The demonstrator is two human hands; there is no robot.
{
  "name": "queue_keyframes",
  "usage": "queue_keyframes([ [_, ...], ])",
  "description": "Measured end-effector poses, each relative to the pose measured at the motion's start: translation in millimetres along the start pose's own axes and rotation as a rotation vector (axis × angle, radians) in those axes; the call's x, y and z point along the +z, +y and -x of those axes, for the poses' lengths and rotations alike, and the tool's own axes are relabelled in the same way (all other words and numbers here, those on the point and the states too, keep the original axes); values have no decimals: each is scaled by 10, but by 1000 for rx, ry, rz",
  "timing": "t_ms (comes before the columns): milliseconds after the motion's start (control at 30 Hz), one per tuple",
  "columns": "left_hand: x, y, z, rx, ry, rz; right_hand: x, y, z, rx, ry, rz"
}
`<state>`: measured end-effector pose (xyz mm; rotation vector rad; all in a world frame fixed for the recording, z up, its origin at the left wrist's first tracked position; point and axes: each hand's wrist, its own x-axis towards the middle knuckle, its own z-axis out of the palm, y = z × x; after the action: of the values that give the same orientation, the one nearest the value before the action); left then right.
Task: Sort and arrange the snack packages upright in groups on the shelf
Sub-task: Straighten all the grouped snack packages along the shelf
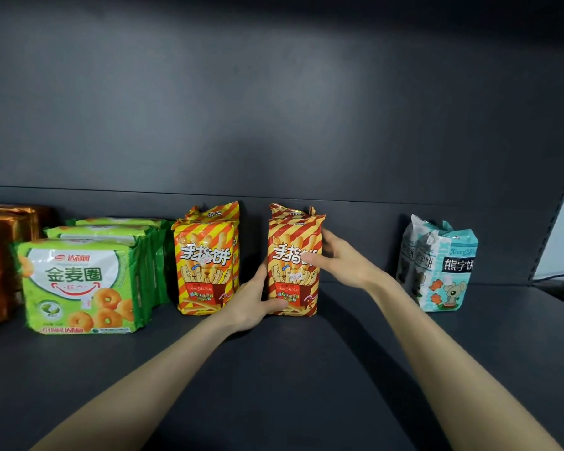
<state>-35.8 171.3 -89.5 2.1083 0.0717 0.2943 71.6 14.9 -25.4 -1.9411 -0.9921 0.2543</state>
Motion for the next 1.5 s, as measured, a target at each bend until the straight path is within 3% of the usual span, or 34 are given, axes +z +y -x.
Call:
queue_keyframes([
  [1500, -9, -225, -1, -32, 124, 76, 223, 88, -8, -84, 141, -86],
])
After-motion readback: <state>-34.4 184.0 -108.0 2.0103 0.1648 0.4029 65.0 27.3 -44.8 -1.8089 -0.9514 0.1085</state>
